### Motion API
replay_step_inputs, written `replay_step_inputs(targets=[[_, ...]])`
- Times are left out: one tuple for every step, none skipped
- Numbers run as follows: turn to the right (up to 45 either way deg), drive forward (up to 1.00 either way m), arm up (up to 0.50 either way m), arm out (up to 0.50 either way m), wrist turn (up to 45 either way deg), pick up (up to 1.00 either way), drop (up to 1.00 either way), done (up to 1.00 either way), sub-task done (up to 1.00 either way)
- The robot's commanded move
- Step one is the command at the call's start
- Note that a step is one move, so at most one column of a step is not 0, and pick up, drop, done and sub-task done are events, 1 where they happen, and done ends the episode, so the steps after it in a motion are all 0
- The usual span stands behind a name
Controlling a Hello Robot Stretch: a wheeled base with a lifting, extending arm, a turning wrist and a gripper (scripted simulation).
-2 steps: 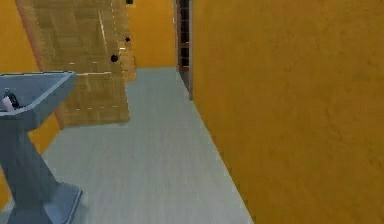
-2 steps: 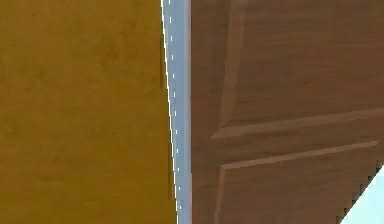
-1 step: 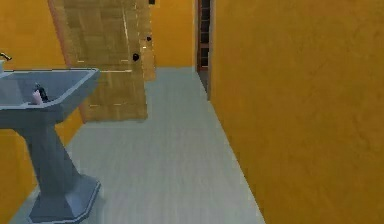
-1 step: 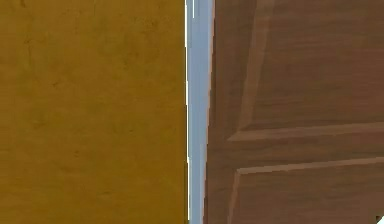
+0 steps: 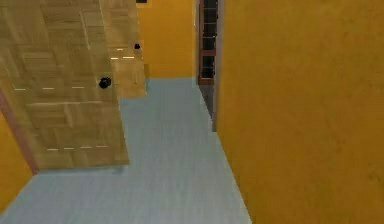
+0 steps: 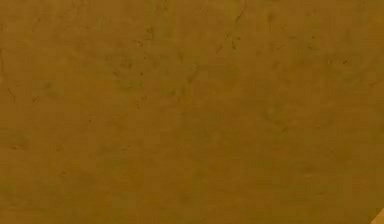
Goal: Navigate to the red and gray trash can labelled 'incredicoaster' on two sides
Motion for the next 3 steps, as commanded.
replay_step_inputs(targets=[[0.0, 1.00, 0.00, 0.00, 0.0, 0.00, 0.00, 0.00, 0.00], [0.0, 1.00, 0.00, 0.00, 0.0, 0.00, 0.00, 0.00, 0.00], [-3.0, 0.00, 0.00, 0.00, 0.0, 0.00, 0.00, 0.00, 0.00]])
